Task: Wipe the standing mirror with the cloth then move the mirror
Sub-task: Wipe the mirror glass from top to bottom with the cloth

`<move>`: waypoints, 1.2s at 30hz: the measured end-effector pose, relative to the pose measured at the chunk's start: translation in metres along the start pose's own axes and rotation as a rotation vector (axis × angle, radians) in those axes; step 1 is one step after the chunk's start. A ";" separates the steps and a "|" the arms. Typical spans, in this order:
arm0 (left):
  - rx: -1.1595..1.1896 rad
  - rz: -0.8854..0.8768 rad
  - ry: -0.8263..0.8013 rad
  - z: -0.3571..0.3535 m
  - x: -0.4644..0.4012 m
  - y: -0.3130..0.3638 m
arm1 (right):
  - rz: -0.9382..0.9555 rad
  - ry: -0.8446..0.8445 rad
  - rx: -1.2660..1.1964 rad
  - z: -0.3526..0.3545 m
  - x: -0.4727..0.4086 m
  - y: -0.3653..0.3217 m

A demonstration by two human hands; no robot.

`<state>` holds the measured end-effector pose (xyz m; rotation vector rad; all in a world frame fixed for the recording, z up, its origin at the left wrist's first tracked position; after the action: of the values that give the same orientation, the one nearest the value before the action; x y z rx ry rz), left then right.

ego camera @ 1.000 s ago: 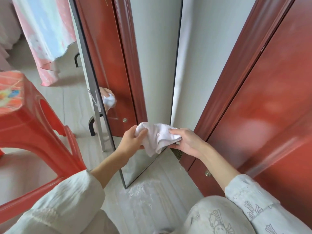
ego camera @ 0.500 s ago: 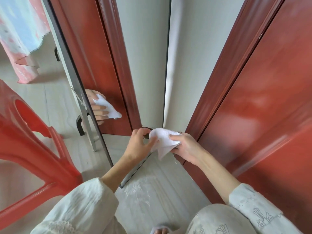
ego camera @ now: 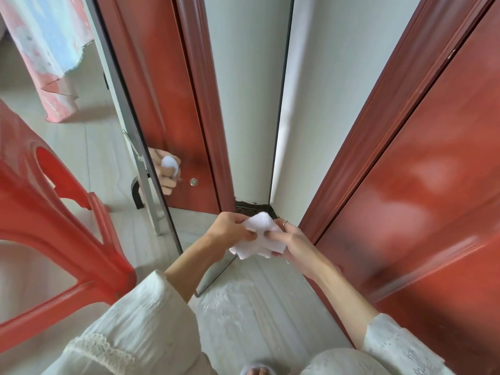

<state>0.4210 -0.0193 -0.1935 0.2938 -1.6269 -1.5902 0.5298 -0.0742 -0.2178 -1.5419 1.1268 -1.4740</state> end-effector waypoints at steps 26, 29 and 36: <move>-0.070 0.615 0.127 0.079 -0.013 -0.252 | -0.415 0.590 0.582 0.149 -0.157 0.109; -0.054 0.478 0.182 0.079 -0.032 -0.243 | -0.429 0.672 0.592 0.161 -0.181 0.107; -0.069 0.455 0.318 0.088 -0.044 -0.242 | -0.283 0.761 0.495 0.159 -0.216 0.097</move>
<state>0.2996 0.0316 -0.4193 0.1194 -1.2796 -1.1816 0.6834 0.0796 -0.4021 -0.8185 0.8331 -2.4283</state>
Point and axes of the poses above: each hand's wrist, its own x-axis away from the middle knuckle, its own z-axis out of the back of the hand, y = z × x, the point moved 10 cm from there along -x, towards the middle knuckle, and after that the axes turned 7 degrees about -y, right-handed, at the moved point
